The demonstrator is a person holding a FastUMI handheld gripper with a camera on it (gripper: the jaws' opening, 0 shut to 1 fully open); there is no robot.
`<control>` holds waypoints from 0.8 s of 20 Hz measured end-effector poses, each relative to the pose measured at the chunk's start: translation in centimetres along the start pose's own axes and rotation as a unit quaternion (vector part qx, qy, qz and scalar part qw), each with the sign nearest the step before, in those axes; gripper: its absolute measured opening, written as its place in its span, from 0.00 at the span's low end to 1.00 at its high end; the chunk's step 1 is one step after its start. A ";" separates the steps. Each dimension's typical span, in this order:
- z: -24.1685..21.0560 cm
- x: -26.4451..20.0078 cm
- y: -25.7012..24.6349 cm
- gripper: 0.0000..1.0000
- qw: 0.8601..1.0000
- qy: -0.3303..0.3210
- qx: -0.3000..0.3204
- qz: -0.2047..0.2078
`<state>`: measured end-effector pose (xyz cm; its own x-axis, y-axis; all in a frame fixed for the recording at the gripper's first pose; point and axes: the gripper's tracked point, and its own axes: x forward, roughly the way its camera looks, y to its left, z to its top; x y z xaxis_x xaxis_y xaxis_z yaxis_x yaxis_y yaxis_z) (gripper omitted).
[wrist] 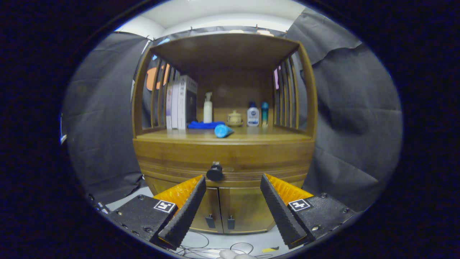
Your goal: Pull open the drawer, take out the items inside it, and place them on the countertop above the cabinet.
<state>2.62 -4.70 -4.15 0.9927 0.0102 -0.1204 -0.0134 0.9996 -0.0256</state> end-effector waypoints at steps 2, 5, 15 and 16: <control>1.8 -1.8 -0.9 0.99 1.000 -0.029 0.009 -0.006; 2.0 -2.5 -1.3 0.99 0.999 -0.030 0.020 -0.005; 2.7 -2.7 -2.8 0.99 0.998 -0.030 0.050 -0.016; 2.8 -2.9 -2.6 0.99 0.998 -0.032 0.045 -0.015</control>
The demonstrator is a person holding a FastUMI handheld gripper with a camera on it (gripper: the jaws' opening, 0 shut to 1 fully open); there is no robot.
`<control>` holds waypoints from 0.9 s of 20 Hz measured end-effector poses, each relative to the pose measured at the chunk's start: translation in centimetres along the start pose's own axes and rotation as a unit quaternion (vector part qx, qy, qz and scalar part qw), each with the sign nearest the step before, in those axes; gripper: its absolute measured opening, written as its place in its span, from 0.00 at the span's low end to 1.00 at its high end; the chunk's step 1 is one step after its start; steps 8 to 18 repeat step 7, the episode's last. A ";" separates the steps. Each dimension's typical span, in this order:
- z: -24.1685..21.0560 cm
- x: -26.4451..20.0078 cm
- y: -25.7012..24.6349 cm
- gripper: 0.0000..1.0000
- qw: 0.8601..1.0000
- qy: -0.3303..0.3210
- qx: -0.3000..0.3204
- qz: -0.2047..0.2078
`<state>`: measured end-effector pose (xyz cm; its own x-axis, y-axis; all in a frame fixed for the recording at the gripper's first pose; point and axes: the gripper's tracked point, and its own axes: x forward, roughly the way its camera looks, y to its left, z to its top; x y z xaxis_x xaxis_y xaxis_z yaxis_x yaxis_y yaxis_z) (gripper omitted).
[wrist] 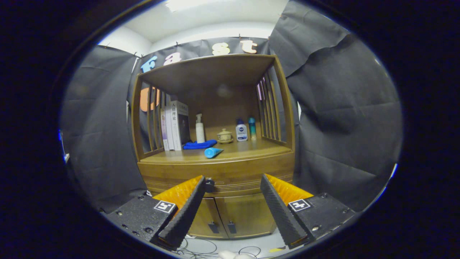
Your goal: Pull open the drawer, take out the items inside it, and place them on the countertop above the cabinet.
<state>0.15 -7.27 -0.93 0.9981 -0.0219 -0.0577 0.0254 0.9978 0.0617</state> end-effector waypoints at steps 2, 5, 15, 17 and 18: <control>-0.1 -0.1 0.3 0.99 1.000 0.002 -0.004 0.003; -0.8 -0.1 0.7 0.99 1.000 0.015 -0.007 0.008; -1.0 -0.1 0.9 0.99 1.000 0.018 -0.012 0.010; -1.0 -0.1 0.9 0.99 1.000 0.018 -0.012 0.010; -1.0 -0.1 0.9 0.99 1.000 0.018 -0.012 0.010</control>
